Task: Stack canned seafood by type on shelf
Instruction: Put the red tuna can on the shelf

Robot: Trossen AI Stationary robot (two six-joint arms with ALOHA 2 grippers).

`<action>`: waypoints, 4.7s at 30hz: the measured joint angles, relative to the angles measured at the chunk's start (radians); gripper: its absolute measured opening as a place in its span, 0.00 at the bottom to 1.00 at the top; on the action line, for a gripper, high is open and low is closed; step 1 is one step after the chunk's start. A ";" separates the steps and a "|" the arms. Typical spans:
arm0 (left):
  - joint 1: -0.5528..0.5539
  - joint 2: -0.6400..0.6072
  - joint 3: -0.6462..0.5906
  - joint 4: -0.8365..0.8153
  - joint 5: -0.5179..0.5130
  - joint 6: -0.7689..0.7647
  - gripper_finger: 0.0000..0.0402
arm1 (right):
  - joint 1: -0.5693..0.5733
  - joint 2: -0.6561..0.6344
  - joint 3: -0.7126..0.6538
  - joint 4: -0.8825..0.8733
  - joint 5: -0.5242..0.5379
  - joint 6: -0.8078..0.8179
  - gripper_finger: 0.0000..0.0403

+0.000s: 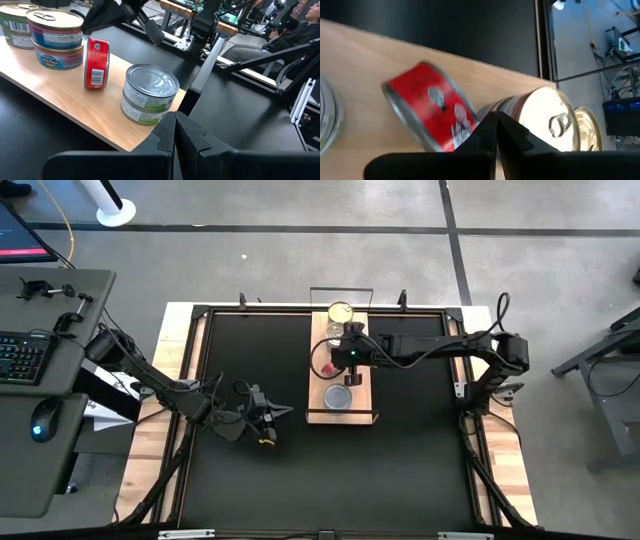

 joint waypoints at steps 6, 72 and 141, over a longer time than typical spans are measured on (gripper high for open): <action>0.000 0.000 0.000 -0.013 0.000 0.001 0.00 | 0.015 0.000 0.001 -0.031 -0.060 0.000 0.00; 0.657 0.221 0.000 0.201 0.793 0.307 0.00 | 0.058 0.047 0.092 -0.242 -0.400 0.280 0.00; 0.639 0.221 0.000 0.196 0.761 0.270 0.00 | 0.010 0.064 0.195 -0.351 -0.511 0.316 0.00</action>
